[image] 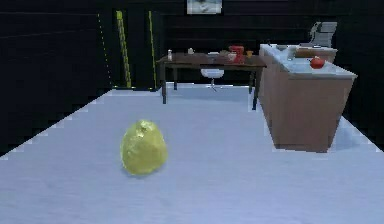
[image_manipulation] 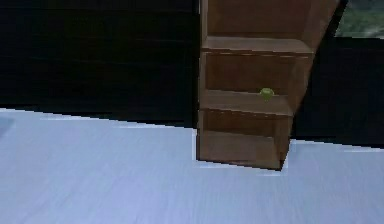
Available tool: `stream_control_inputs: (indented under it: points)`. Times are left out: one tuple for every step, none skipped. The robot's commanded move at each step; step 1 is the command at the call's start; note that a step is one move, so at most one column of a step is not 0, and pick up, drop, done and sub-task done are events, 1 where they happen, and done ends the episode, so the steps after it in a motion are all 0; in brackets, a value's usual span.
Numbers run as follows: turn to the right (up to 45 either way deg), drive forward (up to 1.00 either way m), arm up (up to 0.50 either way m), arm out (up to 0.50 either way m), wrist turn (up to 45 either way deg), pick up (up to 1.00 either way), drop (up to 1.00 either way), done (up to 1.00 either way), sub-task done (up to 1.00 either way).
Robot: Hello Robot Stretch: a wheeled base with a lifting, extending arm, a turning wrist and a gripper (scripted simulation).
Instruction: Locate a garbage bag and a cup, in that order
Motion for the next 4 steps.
stream_control_inputs:
  points:
    - [0.0, 1.0, 0.0, 0.0, 0.0, 0.0, 0.0, 0.0, 0.0]
    - [-30.0, 0.0, 0.0, 0.0, 0.0, 0.0, 0.0, 0.0, 0.0]
    - [0.0, 0.0, 0.0, 0.0, 0.0, 0.0, 0.0, 0.0, 1.0]
    - [45.0, 0.0, 0.0, 0.0, 0.0, 0.0, 0.0, 0.0, 0.0]
